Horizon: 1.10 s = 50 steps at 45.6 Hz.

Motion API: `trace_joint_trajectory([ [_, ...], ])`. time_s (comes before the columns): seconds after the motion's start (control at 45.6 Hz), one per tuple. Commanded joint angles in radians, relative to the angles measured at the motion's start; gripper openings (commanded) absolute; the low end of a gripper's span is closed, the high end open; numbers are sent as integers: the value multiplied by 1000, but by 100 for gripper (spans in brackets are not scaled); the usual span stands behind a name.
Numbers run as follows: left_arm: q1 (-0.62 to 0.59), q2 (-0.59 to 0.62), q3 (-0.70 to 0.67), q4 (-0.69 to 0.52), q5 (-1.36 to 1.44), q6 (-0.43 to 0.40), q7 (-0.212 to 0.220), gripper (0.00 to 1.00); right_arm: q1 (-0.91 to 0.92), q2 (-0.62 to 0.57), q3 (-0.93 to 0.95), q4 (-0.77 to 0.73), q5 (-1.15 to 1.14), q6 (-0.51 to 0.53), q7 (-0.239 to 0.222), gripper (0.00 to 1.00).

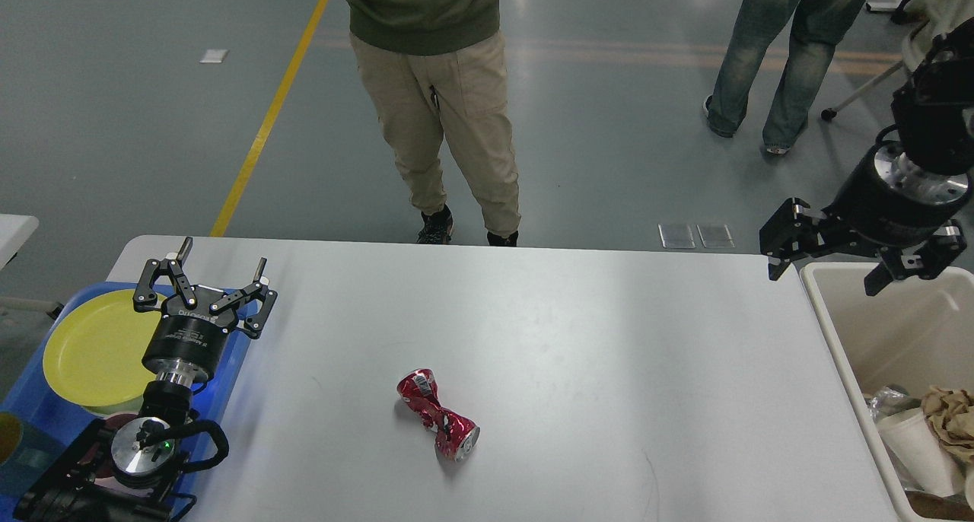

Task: Tidy desktop
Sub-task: 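Raise the right gripper and reach toward the crushed red can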

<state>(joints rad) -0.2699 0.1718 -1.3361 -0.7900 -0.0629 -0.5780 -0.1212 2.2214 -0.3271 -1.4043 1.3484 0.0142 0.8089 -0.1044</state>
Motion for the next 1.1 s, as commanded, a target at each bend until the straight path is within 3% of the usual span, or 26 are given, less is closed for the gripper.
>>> trace_joint_trajectory([
  [0.0, 0, 0, 0, 0, 0, 1, 0, 96, 138, 19, 11, 126, 1, 7, -1, 100],
  [0.132, 0, 0, 0, 0, 0, 1, 0, 96, 245, 20, 21, 247, 6, -10, -6, 100],
  [0.526, 0, 0, 0, 0, 0, 1, 0, 96, 241, 34, 50, 250, 3, -34, -5, 100],
  [0.724, 1, 0, 0, 0, 0, 1, 0, 96, 135, 34, 250, 207, -2, -109, -11, 97],
  [0.877, 0, 0, 0, 0, 0, 1, 0, 96, 25, 124, 392, 152, -8, -243, -54, 97],
  [1.075, 0, 0, 0, 0, 0, 1, 0, 96, -169, 307, 571, -7, -16, -320, -63, 97],
])
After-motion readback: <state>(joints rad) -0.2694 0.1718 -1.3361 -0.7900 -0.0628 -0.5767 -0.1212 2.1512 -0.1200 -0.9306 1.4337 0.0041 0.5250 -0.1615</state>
